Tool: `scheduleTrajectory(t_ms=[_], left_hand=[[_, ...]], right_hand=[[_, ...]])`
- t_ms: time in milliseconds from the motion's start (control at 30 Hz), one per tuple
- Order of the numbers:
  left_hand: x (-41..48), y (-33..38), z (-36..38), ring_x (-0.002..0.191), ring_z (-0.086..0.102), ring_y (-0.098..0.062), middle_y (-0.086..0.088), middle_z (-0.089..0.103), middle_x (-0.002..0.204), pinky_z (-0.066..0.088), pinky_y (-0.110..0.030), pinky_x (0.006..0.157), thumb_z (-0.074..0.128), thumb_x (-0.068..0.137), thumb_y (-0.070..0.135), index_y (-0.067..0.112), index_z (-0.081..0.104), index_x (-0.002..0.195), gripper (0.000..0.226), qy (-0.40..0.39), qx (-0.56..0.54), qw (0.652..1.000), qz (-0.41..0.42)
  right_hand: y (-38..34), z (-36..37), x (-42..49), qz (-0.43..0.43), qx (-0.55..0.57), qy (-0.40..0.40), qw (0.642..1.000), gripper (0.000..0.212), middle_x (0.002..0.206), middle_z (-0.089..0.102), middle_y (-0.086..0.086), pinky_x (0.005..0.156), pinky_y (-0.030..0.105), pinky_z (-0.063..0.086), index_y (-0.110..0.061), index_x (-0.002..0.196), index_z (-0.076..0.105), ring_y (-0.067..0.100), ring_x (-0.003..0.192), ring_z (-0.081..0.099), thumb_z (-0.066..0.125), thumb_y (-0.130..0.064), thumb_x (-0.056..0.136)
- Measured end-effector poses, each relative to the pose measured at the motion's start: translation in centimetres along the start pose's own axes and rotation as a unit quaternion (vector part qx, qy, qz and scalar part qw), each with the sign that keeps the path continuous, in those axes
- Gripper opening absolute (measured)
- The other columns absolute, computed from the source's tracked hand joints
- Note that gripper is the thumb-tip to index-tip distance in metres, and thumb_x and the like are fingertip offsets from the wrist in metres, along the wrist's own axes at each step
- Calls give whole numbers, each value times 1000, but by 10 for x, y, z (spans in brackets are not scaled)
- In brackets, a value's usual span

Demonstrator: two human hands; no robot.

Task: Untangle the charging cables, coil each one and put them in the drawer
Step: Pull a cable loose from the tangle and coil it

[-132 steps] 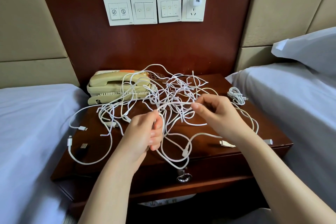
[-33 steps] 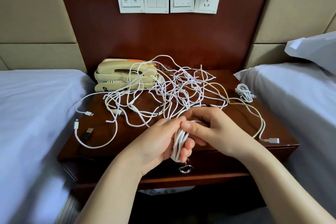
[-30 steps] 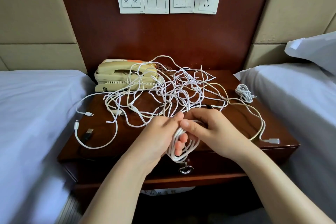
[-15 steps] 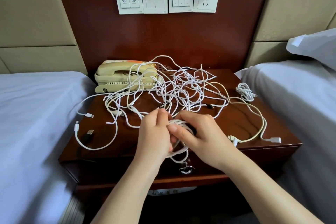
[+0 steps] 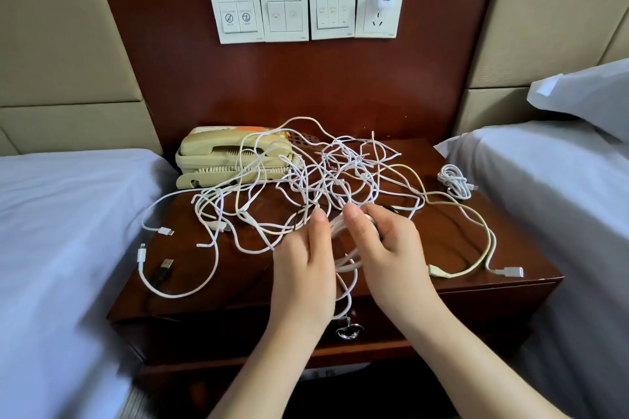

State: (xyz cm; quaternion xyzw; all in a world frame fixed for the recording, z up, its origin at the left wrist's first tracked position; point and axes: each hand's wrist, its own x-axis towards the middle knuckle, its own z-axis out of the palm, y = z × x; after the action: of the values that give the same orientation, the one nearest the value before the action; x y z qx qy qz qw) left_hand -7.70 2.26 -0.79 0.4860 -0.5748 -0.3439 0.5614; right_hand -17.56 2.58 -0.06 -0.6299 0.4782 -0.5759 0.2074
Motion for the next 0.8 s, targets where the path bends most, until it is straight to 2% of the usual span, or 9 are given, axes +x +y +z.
scheduleTrajectory(t_ms=[33, 67, 133, 233, 333, 433, 533, 700, 800], left_hand=[[0, 2, -1, 59, 61, -8, 4, 66, 57, 50, -21, 61, 36, 98, 41, 17, 66, 63, 51, 15, 1, 1000, -2], [1, 4, -3, 47, 52, -6, 7, 57, 45, 41, -14, 50, 39, 99, 34, 20, 56, 52, 52, 33, 19, 999, 10], [4, 8, -9, 39, 39, -6, 8, 44, 37, 29, -15, 42, 41, 97, 29, 23, 40, 45, 53, 59, 71, 995, 48], [9, 8, -16, 40, 36, -11, 3, 42, 39, 27, -18, 41, 45, 93, 34, 14, 42, 45, 52, 62, 89, 991, 76], [14, 5, -19, 43, 40, -20, -11, 50, 46, 30, -27, 45, 45, 88, 42, 0, 50, 52, 56, 44, 88, 992, 73], [13, 8, -21, 38, 44, -5, 4, 47, 40, 33, -14, 41, 44, 95, 32, 7, 50, 50, 52, -42, 50, 997, 31], [12, 9, -19, 45, 47, -3, 7, 49, 47, 39, -13, 43, 41, 98, 26, 1, 57, 58, 49, -107, -3, 994, -2], [16, 6, -22, 56, 52, -9, -1, 53, 54, 41, -25, 54, 45, 98, 28, 14, 61, 51, 51, -76, -131, 987, -47], [18, 5, -26, 52, 47, -16, -2, 49, 50, 36, -28, 52, 43, 98, 27, 11, 57, 51, 51, -35, -141, 988, -57]], right_hand=[[0, 2, -1, 8, 13, -6, 1000, 54, 51, 36, 0, 48, 23, 25, 6, 68, 52, 7, 50, 32, 45, -43, 89], [-1, 3, -1, 15, 26, -19, 999, 54, 54, 37, 6, 50, 26, 27, 7, 70, 52, 8, 52, 32, 43, -43, 89], [-2, 5, -1, 19, 37, -50, 998, 54, 59, 41, 14, 53, 34, 30, 7, 73, 51, 16, 55, 33, 41, -42, 91], [-2, 0, 1, 8, 21, -62, 998, 50, 57, 40, 10, 53, 33, 28, 1, 67, 49, 21, 55, 33, 40, -38, 96], [2, -10, 6, -16, -12, -49, 999, 42, 52, 38, 1, 49, 25, 27, -4, 63, 49, 8, 50, 33, 47, -26, 99], [8, -19, 12, -42, -46, -27, 998, 41, 51, 35, -3, 49, 25, 27, -3, 63, 47, 8, 51, 32, 50, -27, 96], [12, -23, 15, -35, -43, -26, 998, 41, 51, 32, -7, 50, 25, 25, -8, 59, 40, 6, 50, 29, 47, -28, 94], [11, -19, 12, 68, 50, -147, 985, 40, 45, 34, -12, 43, 18, 25, -10, 61, 44, 3, 42, 27, 42, -18, 100], [9, -13, 7, 65, 10, -209, 976, 35, 48, 39, -11, 43, 17, 27, -1, 74, 54, 3, 42, 30, 41, -20, 100]])
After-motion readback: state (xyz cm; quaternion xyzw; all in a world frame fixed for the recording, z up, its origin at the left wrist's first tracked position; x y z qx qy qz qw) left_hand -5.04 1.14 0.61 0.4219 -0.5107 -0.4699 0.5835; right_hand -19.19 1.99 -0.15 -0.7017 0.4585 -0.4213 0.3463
